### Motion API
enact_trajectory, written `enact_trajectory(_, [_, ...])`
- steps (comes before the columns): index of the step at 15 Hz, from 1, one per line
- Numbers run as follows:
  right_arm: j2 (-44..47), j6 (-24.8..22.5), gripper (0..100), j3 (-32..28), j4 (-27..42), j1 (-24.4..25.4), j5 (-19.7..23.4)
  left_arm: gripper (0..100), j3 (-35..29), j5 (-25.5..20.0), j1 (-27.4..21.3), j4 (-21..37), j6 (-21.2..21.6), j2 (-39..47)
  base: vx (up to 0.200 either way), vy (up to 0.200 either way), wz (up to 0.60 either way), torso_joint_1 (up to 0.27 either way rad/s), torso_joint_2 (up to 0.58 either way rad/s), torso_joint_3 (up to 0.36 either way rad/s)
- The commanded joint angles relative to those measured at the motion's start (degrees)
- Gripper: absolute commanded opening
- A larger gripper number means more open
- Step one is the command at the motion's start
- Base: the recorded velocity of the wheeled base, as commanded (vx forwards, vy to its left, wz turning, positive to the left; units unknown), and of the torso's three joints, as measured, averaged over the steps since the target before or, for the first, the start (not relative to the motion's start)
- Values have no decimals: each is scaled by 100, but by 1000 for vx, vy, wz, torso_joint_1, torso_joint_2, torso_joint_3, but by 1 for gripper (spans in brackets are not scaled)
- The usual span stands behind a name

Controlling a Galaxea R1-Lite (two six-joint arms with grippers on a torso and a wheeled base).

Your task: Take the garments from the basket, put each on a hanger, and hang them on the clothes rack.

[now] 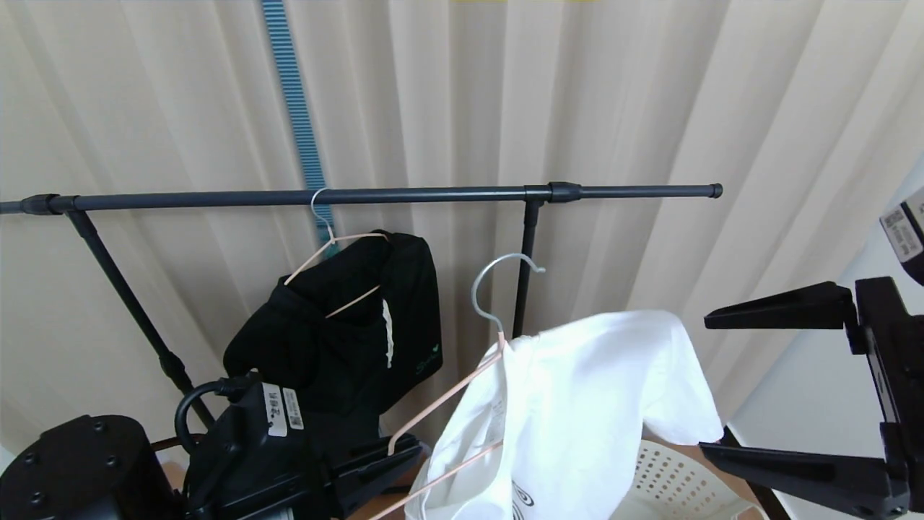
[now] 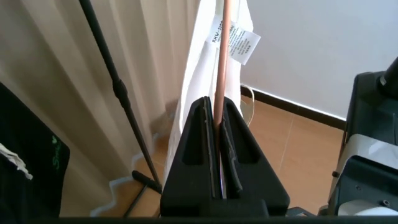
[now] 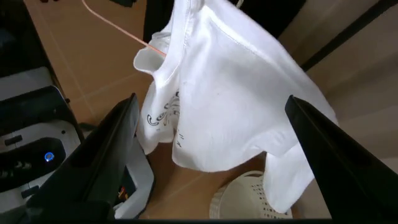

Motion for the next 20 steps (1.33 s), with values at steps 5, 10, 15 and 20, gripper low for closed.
enact_trajectory(5, [2132,-2719,100,-2671,2835,-979,829,0,36,-282,-16,-12,239,138,0,0,0,0,0,0])
enact_trajectory(10, [3151,-3914,100,-3620,4109,-1427,1233,0,18,-529,-69,-56,371,252,0,0,0,0,0,0])
enact_trajectory(15, [3398,-3896,100,-3576,4109,-1286,1409,0,-26,-529,-130,-258,371,287,0,0,0,0,0,0])
enact_trajectory(20, [3468,-3870,100,-3550,4101,-1278,1576,0,-87,-520,-130,-346,354,305,0,0,0,0,0,0])
